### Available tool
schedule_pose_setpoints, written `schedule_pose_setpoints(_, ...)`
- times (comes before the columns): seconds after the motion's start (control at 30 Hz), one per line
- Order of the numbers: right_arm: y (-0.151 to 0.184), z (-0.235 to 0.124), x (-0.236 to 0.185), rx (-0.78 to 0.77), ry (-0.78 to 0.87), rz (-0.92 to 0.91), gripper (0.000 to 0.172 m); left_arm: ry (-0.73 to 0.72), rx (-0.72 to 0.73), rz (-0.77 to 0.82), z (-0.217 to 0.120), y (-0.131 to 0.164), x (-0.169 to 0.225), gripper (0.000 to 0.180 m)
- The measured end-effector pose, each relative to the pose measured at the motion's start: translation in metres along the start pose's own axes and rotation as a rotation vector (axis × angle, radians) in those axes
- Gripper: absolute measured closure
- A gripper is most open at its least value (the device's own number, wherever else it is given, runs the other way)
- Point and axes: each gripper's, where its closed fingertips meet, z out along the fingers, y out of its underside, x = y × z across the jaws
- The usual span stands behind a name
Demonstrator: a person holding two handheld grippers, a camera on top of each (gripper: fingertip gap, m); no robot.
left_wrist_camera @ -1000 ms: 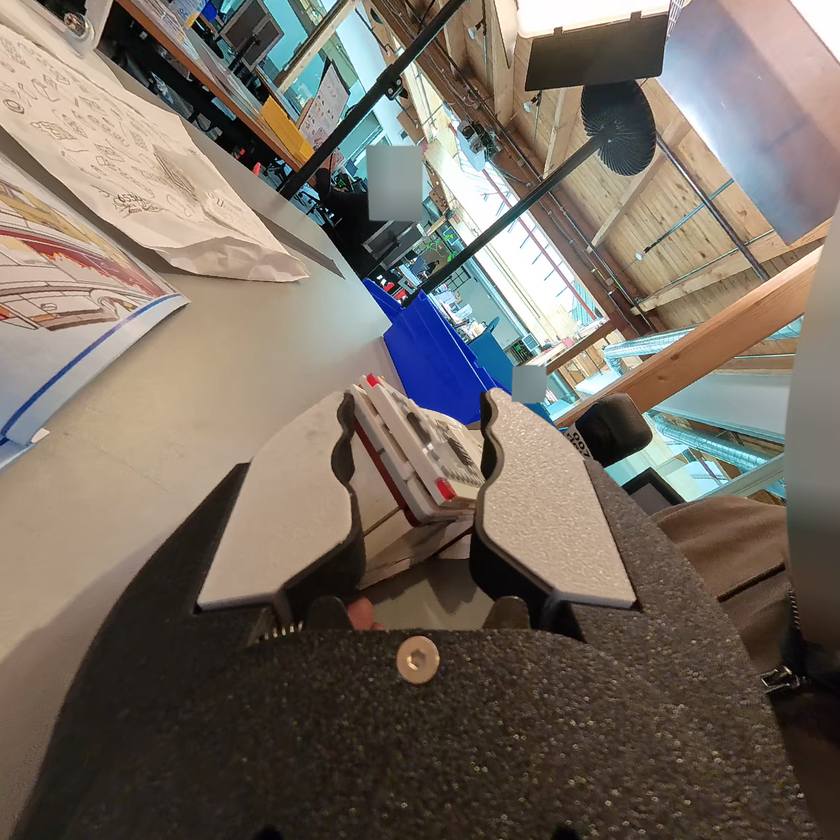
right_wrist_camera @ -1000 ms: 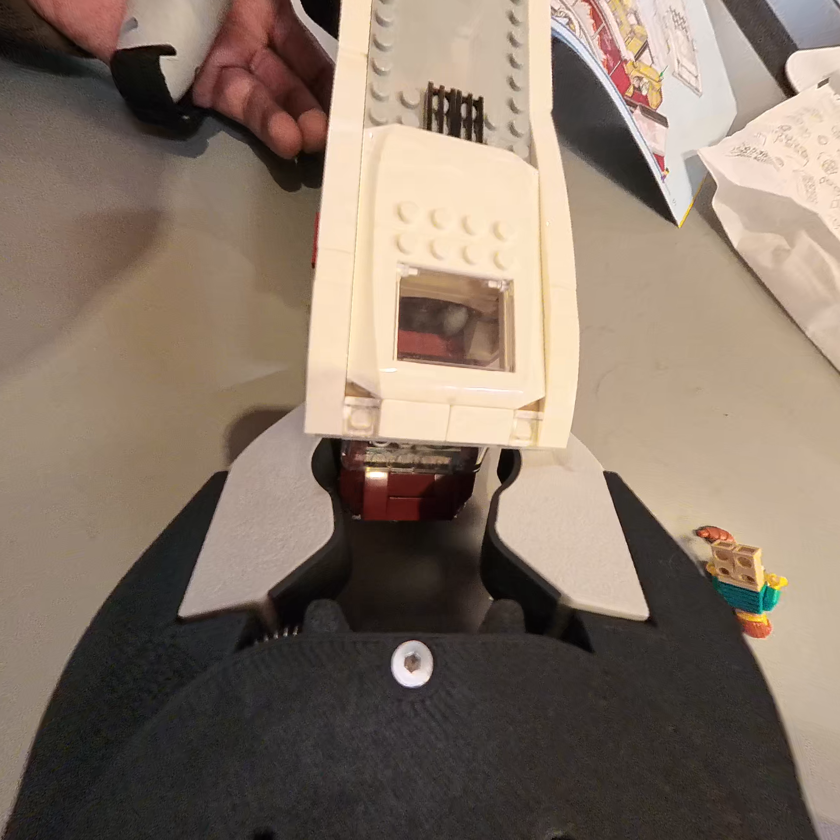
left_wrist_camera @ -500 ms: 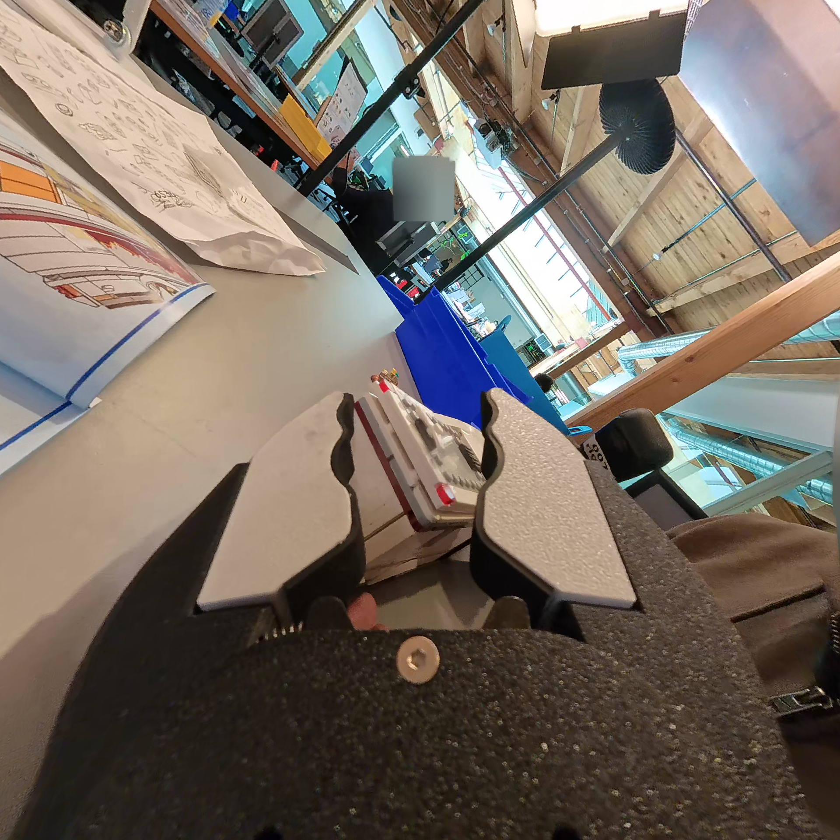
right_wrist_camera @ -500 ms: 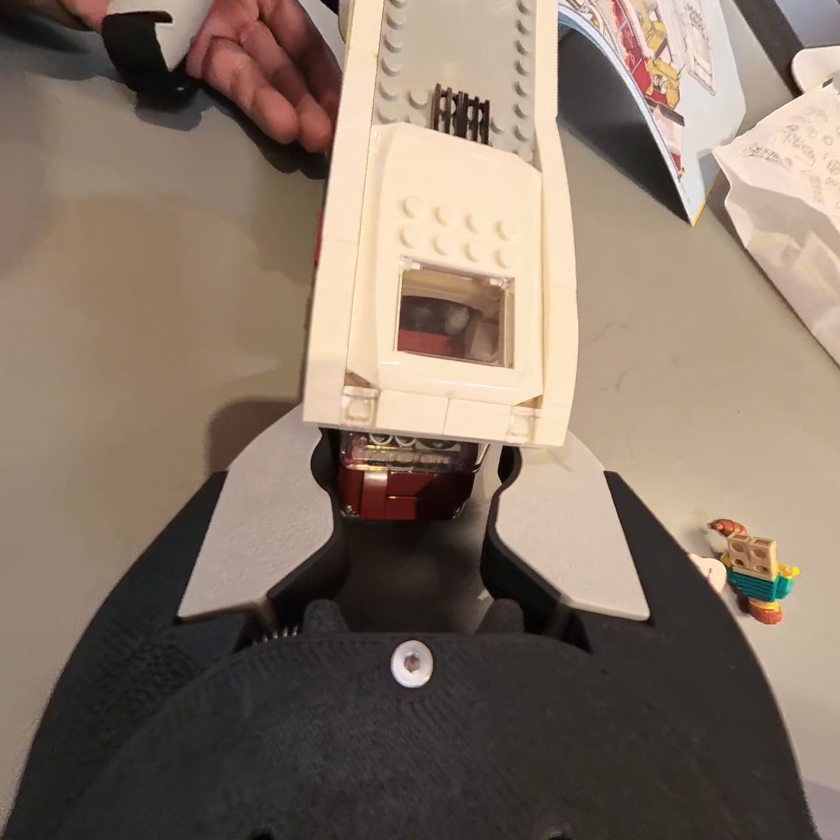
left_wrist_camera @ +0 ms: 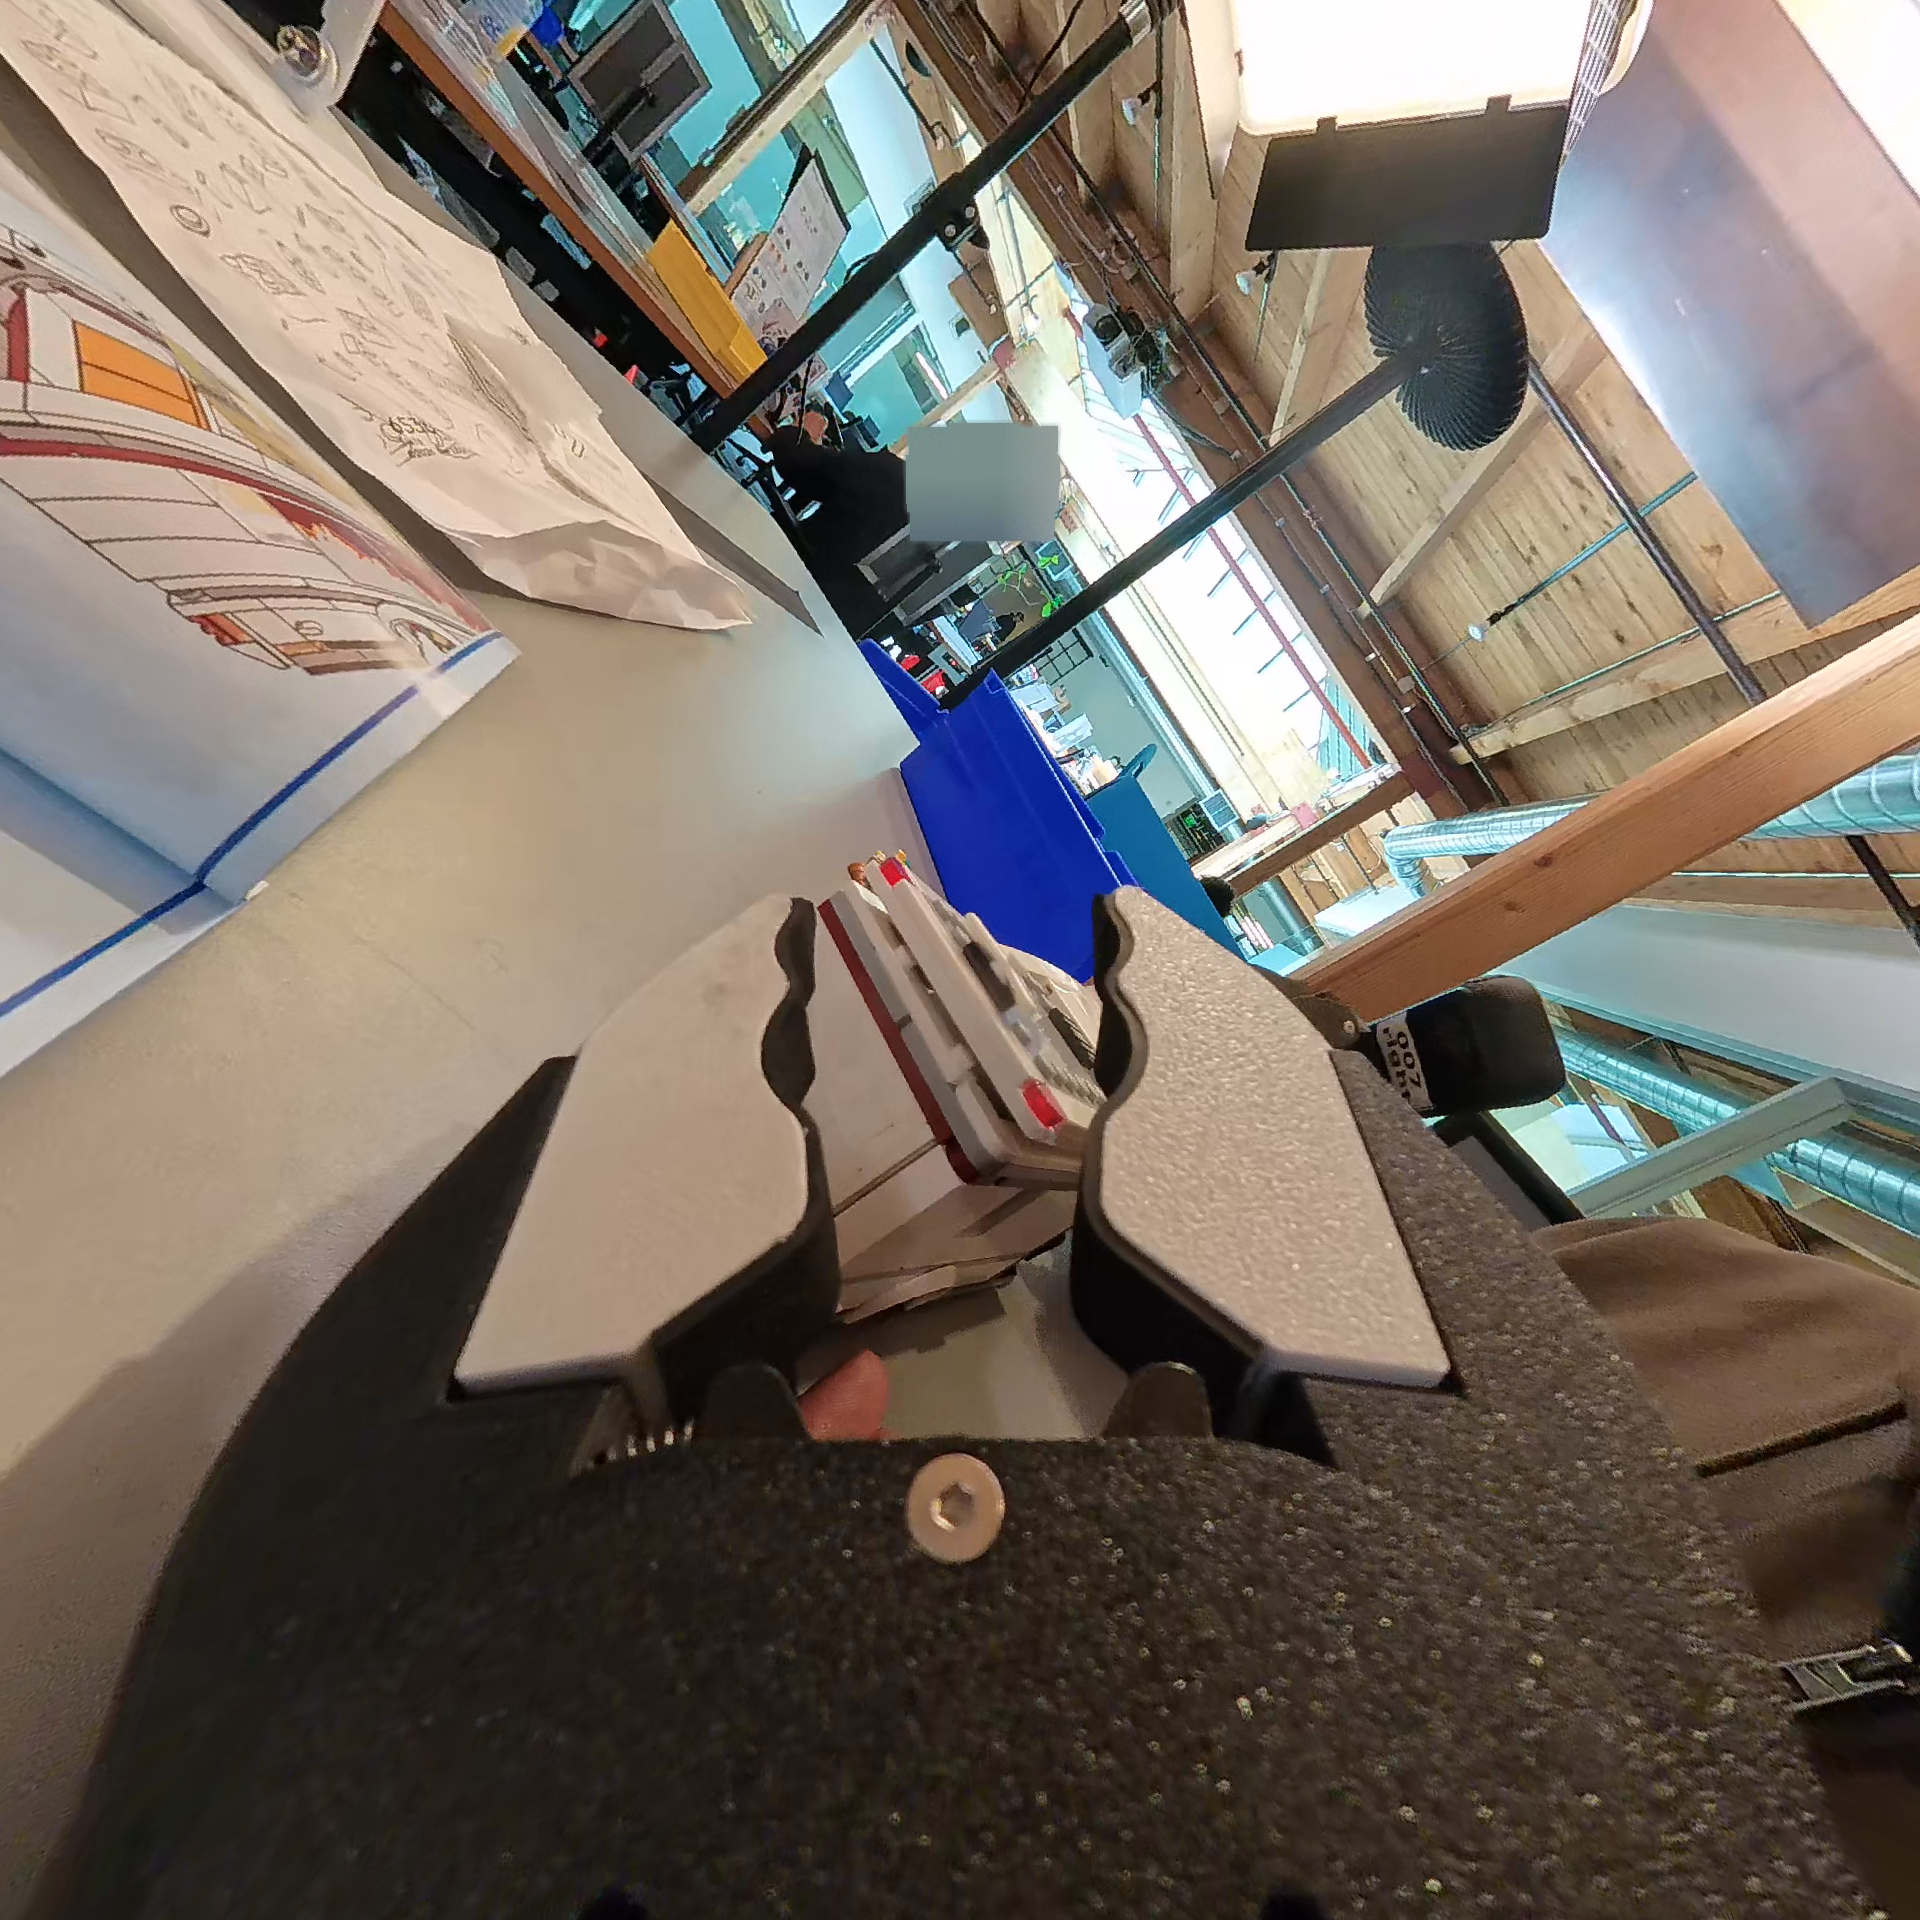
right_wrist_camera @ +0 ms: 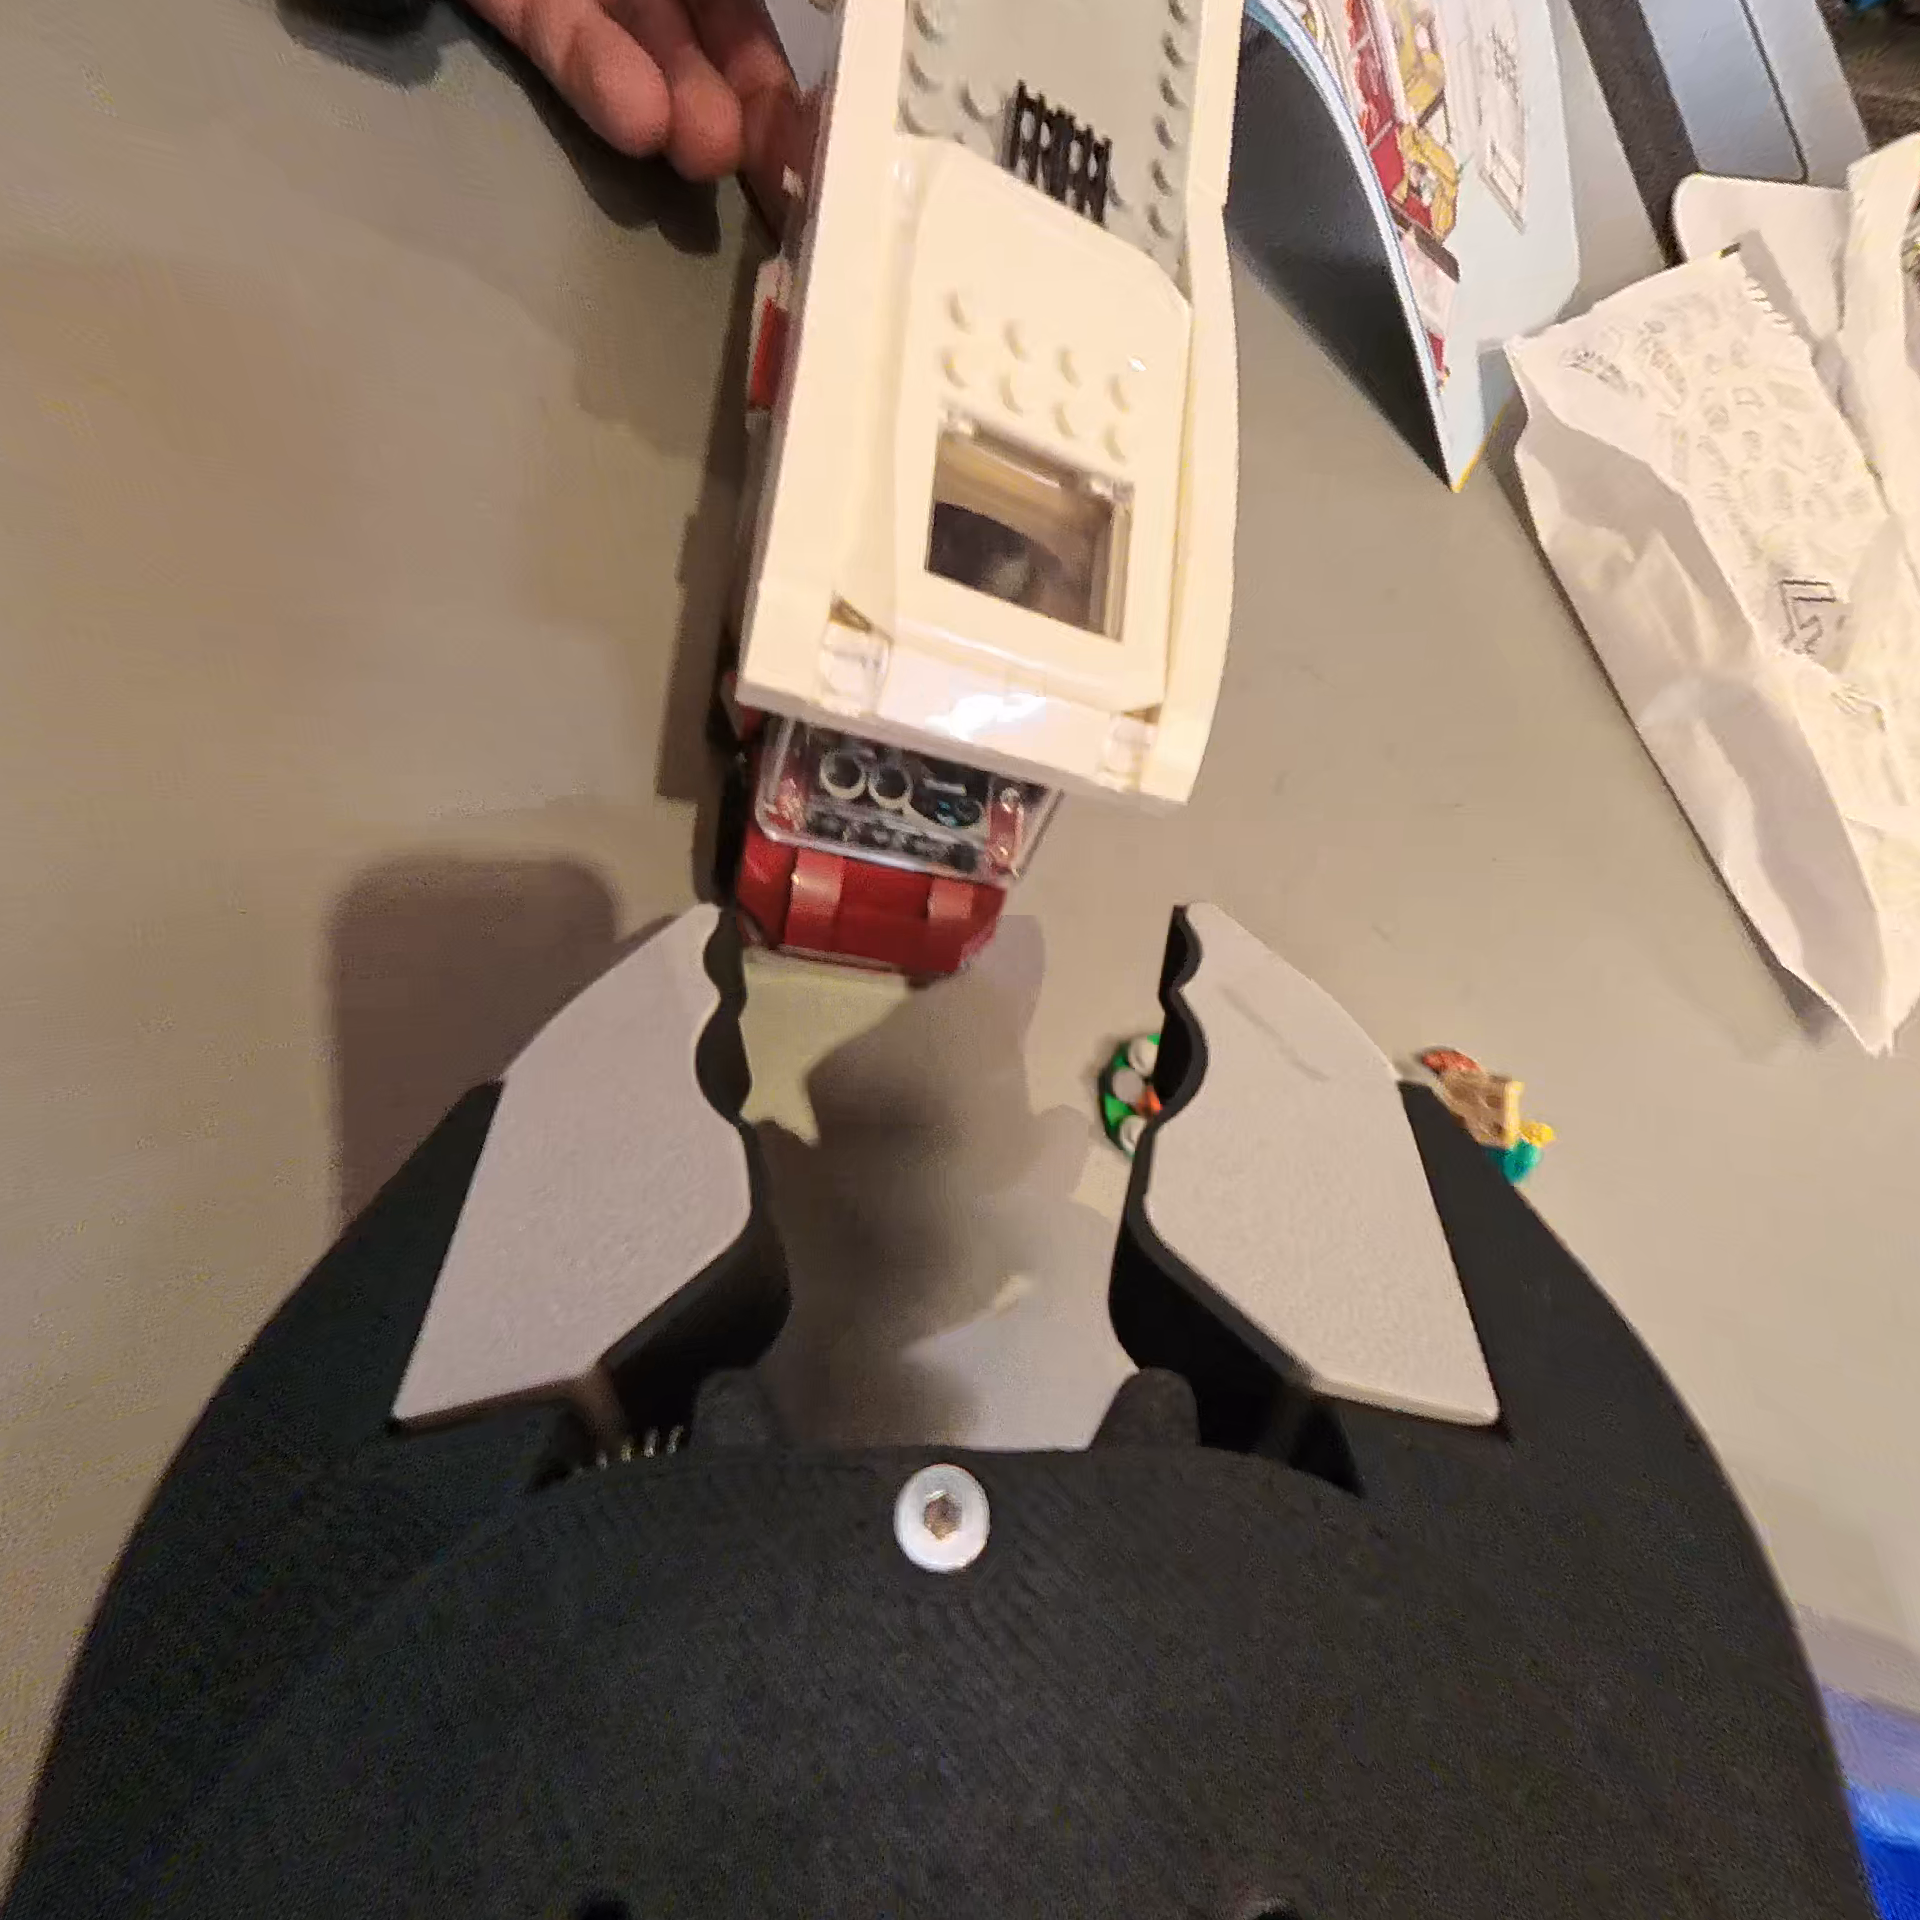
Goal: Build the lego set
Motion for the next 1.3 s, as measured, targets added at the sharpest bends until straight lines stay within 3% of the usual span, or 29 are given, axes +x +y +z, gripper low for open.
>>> schedule_pose_setpoints(0.13,-0.001,-0.025,0.018,-0.033,0.060,-0.036,0.095,0.001,0.009,-0.013,-0.001,-0.001,-0.001,0.128)
schedule_pose_setpoints(0.3,-0.035,-0.044,0.026,0.035,0.049,-0.064,0.093,-0.003,0.012,-0.018,-0.001,-0.002,-0.001,0.128)
schedule_pose_setpoints(0.43,-0.070,-0.026,0.016,0.064,-0.095,-0.010,0.089,-0.004,0.003,-0.004,0.000,0.000,0.000,0.128)
schedule_pose_setpoints(0.63,-0.110,0.010,0.022,-0.020,-0.209,0.013,0.087,-0.003,0.012,-0.014,-0.001,-0.002,0.000,0.129)
schedule_pose_setpoints(0.9,-0.105,0.053,0.004,-0.244,-0.357,-0.036,0.080,0.003,0.012,-0.002,0.000,-0.001,0.003,0.130)
schedule_pose_setpoints(1.3,-0.075,0.076,0.003,-0.463,-0.328,-0.099,0.079,0.084,0.044,-0.089,0.001,-0.001,0.013,0.132)
